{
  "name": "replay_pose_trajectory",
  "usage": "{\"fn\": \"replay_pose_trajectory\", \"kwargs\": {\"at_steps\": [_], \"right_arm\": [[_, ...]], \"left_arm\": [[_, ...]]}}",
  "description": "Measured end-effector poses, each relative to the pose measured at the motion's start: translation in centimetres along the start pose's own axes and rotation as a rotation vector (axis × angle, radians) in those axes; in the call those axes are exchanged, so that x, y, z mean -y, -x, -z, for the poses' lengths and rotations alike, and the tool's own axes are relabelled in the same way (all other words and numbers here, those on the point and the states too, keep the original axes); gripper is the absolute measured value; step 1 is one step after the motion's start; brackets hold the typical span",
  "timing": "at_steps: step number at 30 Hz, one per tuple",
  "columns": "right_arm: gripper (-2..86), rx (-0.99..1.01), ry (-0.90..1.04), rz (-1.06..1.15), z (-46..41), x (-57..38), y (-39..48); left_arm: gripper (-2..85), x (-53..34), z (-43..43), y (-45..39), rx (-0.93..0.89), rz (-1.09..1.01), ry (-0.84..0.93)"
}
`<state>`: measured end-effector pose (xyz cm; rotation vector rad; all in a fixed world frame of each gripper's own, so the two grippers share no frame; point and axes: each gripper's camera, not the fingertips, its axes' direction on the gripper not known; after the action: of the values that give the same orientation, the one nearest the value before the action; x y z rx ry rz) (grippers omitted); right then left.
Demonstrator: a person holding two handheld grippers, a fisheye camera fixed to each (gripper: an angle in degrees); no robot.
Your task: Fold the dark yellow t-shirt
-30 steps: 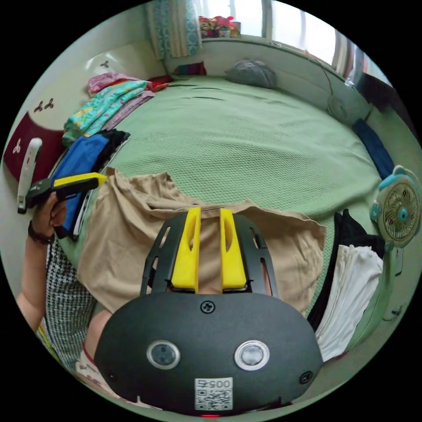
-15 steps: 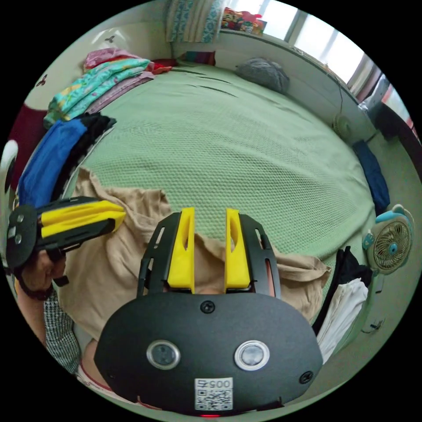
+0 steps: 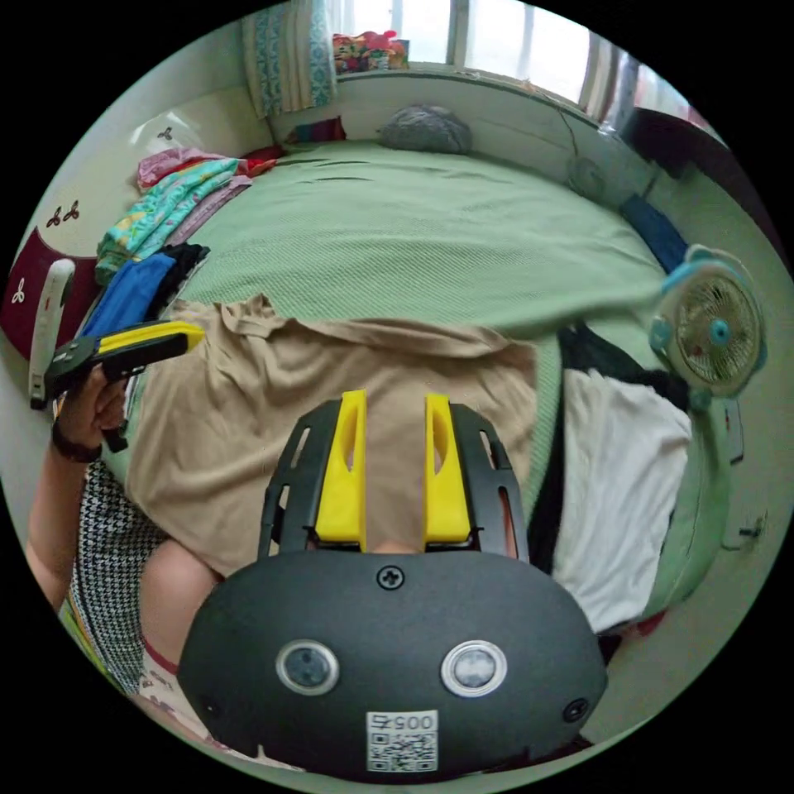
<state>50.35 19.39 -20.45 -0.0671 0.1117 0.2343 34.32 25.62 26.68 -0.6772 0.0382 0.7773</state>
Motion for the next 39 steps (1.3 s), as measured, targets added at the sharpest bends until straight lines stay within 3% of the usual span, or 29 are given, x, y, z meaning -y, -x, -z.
{"fn": "replay_pose_trajectory", "kwargs": {"at_steps": [11, 17, 23, 27, 31, 39], "right_arm": [[7.5, -0.101, -0.05, -0.162, 9.3, -8.8, -11.9], [7.2, -0.091, -0.057, -0.169, 10.9, -10.4, -14.9], [7.3, -0.1, -0.044, -0.132, 9.8, -9.1, -16.3], [7.5, -0.08, -0.019, -0.103, 7.3, -6.5, -16.8], [8.3, -0.037, 0.015, -0.096, 4.6, -2.8, -17.5], [11.7, 0.211, 0.243, -0.176, -4.6, 6.7, -20.9]], "left_arm": [[7.2, -5.7, -0.2, -24.9, -0.183, -0.268, 0.051], [11.8, -8.3, -3.9, -33.8, -0.185, -0.301, 0.095], [9.1, -9.6, -6.0, -35.2, -0.066, -0.254, 0.09], [5.5, -10.2, -4.7, -34.4, -0.127, -0.271, 0.121], [4.6, -11.8, -0.5, -31.7, -0.228, -0.241, 0.024], [4.3, -15.0, 5.0, -26.0, -0.337, -0.131, -0.072]]}}
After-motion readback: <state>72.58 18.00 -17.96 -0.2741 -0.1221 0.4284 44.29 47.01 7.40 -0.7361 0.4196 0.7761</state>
